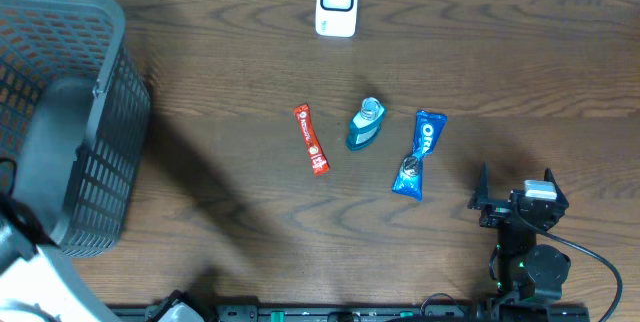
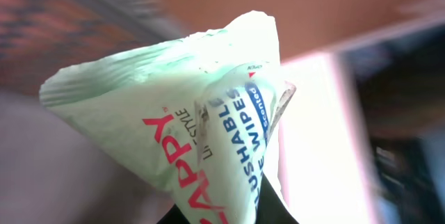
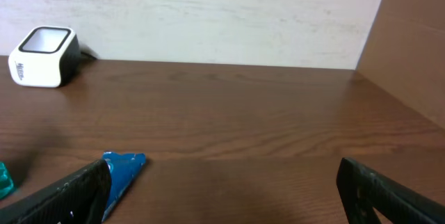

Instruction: Scan the item barcode

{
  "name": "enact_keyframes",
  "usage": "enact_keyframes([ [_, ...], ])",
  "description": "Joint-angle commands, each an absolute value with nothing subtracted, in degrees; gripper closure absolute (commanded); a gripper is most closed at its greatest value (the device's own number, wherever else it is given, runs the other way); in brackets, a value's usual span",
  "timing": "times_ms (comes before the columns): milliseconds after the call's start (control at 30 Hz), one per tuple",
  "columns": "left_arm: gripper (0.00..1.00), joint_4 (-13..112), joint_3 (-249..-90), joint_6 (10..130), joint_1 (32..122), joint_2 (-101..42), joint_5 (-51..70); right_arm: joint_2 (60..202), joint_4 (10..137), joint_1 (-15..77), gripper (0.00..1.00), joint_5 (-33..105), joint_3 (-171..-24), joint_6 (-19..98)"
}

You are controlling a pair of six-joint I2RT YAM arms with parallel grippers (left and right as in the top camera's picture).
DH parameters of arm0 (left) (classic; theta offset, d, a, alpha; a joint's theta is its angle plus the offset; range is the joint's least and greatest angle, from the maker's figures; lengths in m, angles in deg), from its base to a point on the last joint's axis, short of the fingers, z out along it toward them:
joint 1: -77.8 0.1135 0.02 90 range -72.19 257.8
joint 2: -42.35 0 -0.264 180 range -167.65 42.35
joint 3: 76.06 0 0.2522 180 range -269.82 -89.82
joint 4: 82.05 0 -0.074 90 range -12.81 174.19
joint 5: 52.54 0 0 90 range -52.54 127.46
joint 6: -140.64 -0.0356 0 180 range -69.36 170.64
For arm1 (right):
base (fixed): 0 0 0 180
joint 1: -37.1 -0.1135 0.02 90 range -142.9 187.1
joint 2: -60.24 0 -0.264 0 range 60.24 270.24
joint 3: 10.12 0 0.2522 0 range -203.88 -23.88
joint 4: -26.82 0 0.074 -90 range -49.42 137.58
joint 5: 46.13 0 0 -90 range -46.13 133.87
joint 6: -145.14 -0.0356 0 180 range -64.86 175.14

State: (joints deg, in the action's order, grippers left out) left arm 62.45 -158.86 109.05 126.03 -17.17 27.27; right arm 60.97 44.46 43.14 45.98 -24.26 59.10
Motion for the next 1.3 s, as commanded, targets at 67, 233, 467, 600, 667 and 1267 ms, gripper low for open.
enact_keyframes([
  [67, 0.92, 66.21, -162.14, 107.65, 122.32, -17.11, -1.04, 60.73, 44.65, 43.49, 0.01, 46.13, -24.2, 58.58],
  [233, 0.92, 66.1, -162.12, 96.09, 110.34, -17.11, -8.18, 60.73, 44.65, 43.49, 0.01, 46.13, -24.2, 58.58],
  [467, 0.92, 52.66, -162.09, 80.57, 87.06, -17.57, 6.18, 60.73, 44.65, 43.49, 0.01, 46.13, -24.2, 58.58],
  [600, 0.92, 42.78, -161.26, 80.39, 74.14, -19.82, 29.17, 60.73, 44.68, 43.49, 0.01, 46.13, -24.2, 58.58],
  [667, 0.92, 40.84, -159.95, 80.42, 68.96, -21.92, 35.16, 60.73, 44.65, 43.49, 0.01, 46.13, -24.2, 58.58],
  [1267, 0.79, 57.91, -148.06, 83.87, 56.83, -56.28, 36.43, 60.73, 44.68, 43.49, 0.01, 46.13, -24.2, 58.58],
])
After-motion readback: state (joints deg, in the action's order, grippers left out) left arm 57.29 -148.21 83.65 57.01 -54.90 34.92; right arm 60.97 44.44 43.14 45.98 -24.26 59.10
